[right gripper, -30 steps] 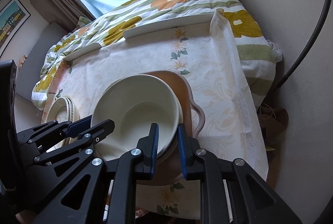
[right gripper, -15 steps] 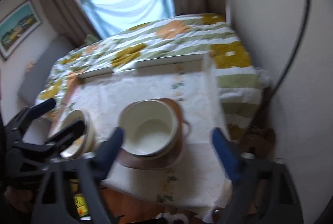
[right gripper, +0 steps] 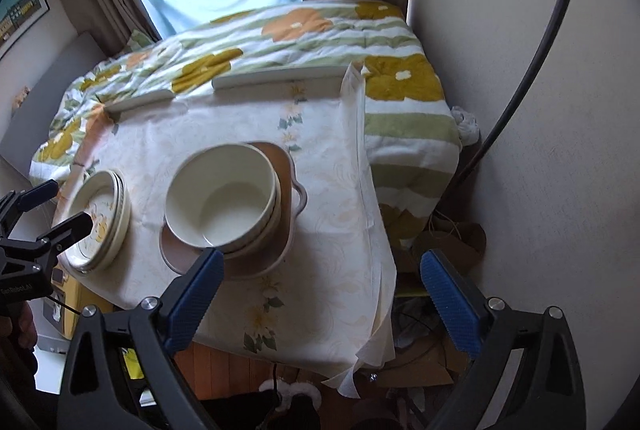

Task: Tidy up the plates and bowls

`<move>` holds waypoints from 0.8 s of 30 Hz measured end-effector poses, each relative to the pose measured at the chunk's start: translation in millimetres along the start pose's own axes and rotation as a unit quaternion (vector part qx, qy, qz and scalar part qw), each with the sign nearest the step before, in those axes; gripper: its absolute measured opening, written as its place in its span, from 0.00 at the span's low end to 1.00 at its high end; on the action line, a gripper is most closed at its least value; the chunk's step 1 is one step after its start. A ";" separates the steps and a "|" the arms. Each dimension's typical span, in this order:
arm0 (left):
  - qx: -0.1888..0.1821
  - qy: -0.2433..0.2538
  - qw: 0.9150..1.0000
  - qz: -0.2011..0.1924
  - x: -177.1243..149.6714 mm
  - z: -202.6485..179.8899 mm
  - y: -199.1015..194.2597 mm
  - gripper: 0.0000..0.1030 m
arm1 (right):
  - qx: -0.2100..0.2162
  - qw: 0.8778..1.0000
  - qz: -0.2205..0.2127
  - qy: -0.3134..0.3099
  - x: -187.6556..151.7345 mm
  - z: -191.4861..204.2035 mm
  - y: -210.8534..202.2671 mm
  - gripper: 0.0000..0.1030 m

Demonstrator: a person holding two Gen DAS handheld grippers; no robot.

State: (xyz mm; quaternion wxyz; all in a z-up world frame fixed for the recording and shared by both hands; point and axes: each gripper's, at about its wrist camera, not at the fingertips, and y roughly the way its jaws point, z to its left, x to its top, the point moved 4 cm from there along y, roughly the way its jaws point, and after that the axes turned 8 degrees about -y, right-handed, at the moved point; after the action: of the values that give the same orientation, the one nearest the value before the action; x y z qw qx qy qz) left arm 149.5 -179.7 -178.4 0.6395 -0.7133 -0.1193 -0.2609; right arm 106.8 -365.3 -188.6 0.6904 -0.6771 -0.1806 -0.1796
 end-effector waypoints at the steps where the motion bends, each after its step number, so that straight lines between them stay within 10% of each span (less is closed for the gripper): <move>1: -0.004 -0.001 1.000 0.010 -2.4 0.1 5.6 1.00 | -0.001 1.000 0.009 -0.004 -0.8 0.7 5.8 0.95; 7: -0.015 -0.008 0.997 0.081 -11.2 -7.9 51.6 1.00 | 0.006 0.998 0.062 -0.031 0.4 2.4 42.9 0.93; 24: -0.005 -0.027 0.982 0.185 -13.0 -22.7 126.1 0.61 | 0.083 0.977 0.170 -0.104 11.1 17.5 120.8 0.44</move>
State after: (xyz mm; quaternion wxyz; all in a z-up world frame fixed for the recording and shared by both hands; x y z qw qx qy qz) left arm 197.3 -219.1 -291.4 0.6694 -0.7333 -0.0015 -0.1192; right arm 175.8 -345.6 -287.9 0.7420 -0.6534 -0.1478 0.0269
